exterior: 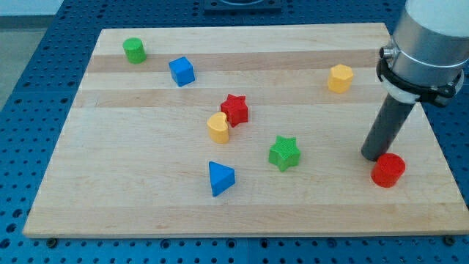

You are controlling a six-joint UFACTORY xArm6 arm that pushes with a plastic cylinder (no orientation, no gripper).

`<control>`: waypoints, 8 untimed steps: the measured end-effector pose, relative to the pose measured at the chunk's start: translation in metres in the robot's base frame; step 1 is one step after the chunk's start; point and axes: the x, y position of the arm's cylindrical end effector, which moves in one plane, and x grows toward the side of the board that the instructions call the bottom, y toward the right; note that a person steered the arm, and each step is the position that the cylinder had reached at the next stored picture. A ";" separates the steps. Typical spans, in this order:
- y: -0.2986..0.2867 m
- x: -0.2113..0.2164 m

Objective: Keep yellow hexagon on right to green star

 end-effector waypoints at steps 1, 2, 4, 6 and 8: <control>0.000 0.007; 0.001 0.015; 0.001 0.014; 0.019 -0.107; 0.034 -0.216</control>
